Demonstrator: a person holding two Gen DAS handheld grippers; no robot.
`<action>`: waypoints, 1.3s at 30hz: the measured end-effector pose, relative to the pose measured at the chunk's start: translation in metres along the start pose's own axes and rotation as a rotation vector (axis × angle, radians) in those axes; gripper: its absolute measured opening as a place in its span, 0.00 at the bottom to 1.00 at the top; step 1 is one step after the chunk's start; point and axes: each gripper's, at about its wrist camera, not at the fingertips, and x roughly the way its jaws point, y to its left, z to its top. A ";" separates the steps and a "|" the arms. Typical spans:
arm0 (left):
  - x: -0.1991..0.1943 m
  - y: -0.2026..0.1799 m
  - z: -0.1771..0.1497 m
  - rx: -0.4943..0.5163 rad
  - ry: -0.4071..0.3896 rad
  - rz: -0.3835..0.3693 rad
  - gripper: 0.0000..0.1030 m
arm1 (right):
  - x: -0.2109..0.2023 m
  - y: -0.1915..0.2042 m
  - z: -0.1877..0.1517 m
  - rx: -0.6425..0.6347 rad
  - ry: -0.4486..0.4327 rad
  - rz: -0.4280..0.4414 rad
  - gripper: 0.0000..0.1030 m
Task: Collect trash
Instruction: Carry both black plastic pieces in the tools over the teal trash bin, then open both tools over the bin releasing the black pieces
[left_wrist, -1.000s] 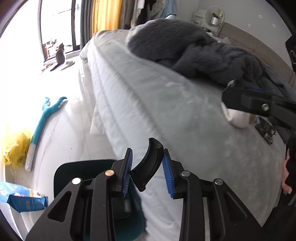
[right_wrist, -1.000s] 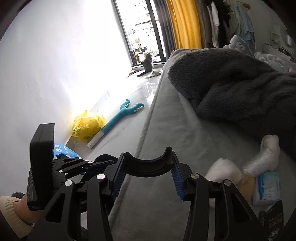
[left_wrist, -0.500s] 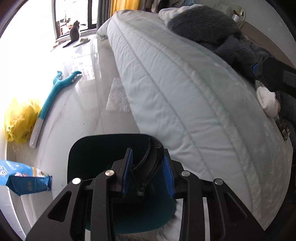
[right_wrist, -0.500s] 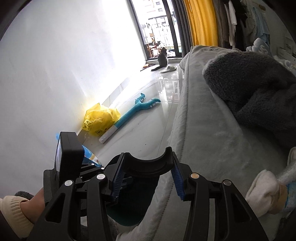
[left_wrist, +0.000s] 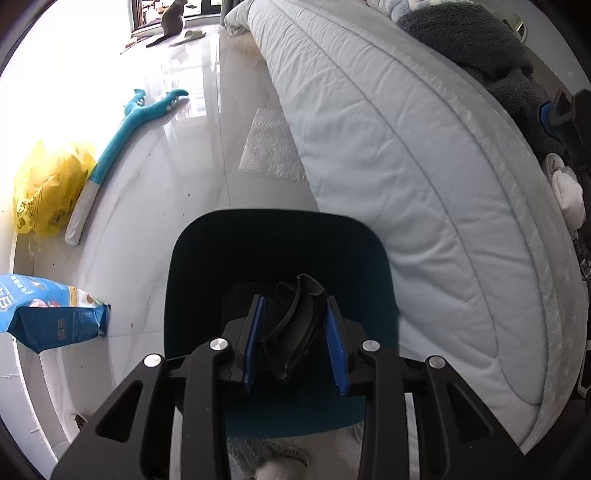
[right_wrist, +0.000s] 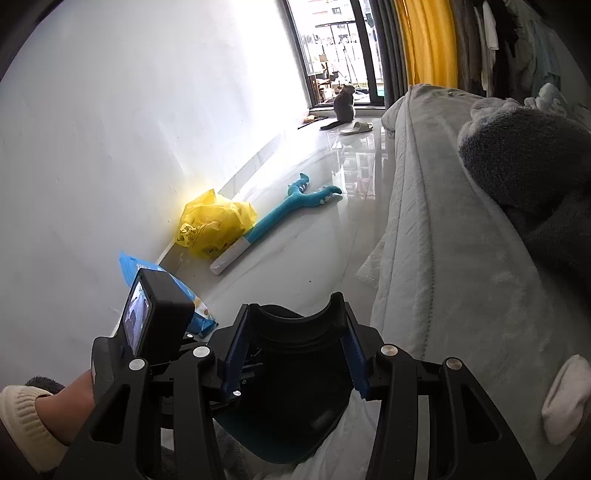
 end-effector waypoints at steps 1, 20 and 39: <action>0.000 0.003 -0.001 -0.002 0.007 0.000 0.36 | 0.003 0.002 0.000 -0.002 0.004 0.001 0.47; -0.024 0.045 -0.011 -0.055 0.005 0.007 0.71 | 0.065 0.018 -0.008 0.027 0.126 0.016 0.47; -0.113 0.051 0.005 -0.043 -0.330 0.049 0.77 | 0.151 0.017 -0.048 0.087 0.371 0.016 0.47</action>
